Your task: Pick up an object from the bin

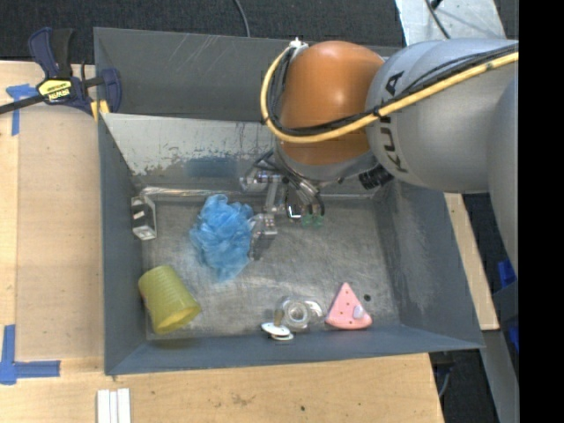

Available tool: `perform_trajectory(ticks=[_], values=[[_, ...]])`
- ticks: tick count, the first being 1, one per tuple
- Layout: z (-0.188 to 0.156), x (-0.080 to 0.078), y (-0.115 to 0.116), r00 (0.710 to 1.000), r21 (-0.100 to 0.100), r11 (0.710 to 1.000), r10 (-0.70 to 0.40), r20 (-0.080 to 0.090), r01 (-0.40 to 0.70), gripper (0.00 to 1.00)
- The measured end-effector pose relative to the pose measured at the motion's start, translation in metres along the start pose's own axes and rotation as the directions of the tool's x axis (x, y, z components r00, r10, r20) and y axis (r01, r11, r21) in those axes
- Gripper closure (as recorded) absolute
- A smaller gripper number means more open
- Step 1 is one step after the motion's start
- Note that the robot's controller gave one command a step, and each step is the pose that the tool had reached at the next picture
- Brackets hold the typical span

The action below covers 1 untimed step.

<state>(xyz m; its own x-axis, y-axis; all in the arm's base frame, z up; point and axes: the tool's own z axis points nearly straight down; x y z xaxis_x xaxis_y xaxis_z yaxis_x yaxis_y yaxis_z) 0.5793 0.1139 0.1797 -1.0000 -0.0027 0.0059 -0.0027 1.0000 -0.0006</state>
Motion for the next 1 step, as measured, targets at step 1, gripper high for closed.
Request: perform_trajectory(ticks=[1], values=[[-0.0048,-0.0018,-0.0003,1.000,-0.001,1.000,0.002,0.009,-0.002,0.00]])
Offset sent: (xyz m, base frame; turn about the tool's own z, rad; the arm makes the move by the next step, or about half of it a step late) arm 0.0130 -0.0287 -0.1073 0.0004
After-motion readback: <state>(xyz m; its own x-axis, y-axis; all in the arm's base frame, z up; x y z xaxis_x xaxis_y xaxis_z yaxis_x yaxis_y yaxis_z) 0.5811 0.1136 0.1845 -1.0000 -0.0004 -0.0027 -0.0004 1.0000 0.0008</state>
